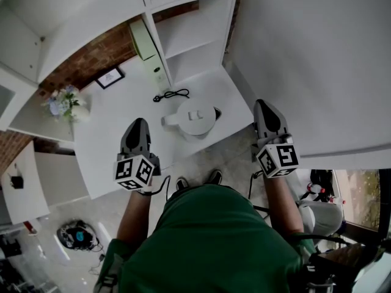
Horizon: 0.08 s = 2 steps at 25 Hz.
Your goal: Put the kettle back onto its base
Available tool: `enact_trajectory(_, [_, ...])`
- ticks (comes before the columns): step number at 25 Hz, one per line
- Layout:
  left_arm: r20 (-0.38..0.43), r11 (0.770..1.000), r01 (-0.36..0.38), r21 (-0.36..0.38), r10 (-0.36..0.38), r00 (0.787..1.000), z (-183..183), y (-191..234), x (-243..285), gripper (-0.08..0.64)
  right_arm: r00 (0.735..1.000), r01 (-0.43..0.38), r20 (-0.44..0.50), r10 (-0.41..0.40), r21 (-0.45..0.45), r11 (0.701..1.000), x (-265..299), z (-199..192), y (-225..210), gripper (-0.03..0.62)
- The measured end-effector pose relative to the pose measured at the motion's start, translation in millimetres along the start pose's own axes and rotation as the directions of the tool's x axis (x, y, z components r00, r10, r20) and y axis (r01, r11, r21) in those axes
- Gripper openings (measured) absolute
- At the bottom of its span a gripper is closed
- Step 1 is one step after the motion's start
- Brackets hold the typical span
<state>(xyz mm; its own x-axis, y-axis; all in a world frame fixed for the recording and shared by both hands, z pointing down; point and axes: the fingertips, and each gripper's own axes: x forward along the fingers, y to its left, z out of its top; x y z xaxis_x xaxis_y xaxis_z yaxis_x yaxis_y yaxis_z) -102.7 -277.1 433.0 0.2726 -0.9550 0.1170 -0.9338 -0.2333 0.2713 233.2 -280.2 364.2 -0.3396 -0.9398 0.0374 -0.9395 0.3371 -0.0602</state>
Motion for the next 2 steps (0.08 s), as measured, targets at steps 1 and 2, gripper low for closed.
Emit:
enact_trajectory(1, [-0.007,1.000,0.000,0.004,0.000,1.000,-3.3,-2.0,0.3,0.038,1.000,-0.001,0.000,0.001,0.000,1.000,-0.3,-0.1,-1.8,0.020])
enact_trajectory(2, [-0.014,1.000,0.000,0.009,0.000,1.000,-6.7,-4.1,0.6,0.038,1.000,-0.003,0.001,0.003,0.001,1.000,-0.6,-0.2,-3.6,0.020])
